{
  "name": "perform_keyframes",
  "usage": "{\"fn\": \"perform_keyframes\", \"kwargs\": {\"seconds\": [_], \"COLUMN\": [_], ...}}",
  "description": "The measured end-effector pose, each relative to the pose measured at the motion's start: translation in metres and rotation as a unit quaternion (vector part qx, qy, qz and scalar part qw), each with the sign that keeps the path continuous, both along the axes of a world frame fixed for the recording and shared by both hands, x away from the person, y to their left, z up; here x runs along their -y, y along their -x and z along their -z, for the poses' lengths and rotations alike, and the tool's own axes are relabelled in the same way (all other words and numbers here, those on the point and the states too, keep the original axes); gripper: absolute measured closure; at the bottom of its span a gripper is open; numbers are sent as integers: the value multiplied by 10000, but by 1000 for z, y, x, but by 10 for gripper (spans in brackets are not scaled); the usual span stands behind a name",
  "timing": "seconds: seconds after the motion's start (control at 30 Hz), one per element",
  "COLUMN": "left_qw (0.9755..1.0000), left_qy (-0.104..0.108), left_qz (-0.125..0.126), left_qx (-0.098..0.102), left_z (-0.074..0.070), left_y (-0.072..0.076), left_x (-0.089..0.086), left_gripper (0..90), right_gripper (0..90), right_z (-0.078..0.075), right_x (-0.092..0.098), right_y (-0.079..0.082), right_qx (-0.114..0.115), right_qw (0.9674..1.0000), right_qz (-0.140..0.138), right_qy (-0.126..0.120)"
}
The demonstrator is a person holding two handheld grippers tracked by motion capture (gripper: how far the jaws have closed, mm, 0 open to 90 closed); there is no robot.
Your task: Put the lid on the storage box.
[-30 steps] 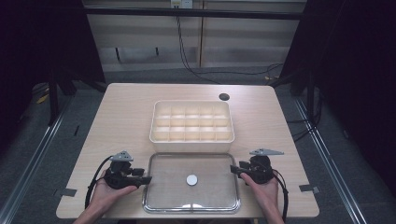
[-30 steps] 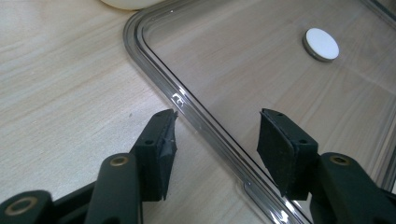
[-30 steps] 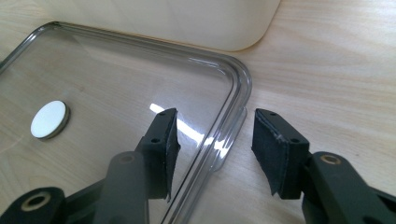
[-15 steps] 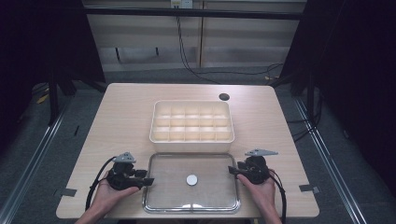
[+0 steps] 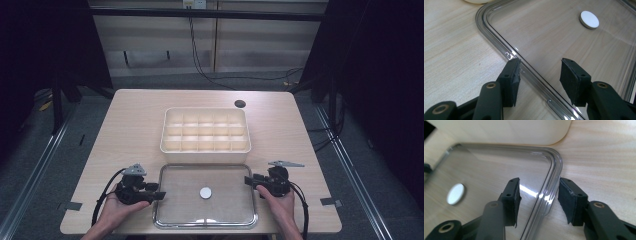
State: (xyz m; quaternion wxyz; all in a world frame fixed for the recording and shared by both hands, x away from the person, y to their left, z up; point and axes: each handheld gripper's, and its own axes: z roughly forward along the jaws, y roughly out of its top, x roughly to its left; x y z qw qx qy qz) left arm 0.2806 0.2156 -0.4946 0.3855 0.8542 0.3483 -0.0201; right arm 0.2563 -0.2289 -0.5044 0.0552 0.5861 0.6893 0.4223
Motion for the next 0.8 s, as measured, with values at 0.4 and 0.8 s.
{"fn": "perform_keyframes", "kwargs": {"seconds": [0.4,0.8], "left_qw": [10000,10000], "left_qy": [11,45], "left_qz": [20,46], "left_qx": [-29,-58], "left_z": [0,0], "left_y": [0,-2], "left_x": [-1,-2], "left_gripper": [504,512], "right_gripper": [575,625], "right_z": [3,-3], "right_x": [13,13], "right_y": [2,5], "right_qx": [-354,-245], "right_qw": [9930,9880], "right_qz": [319,-1], "right_qy": [-1083,-1526]}}
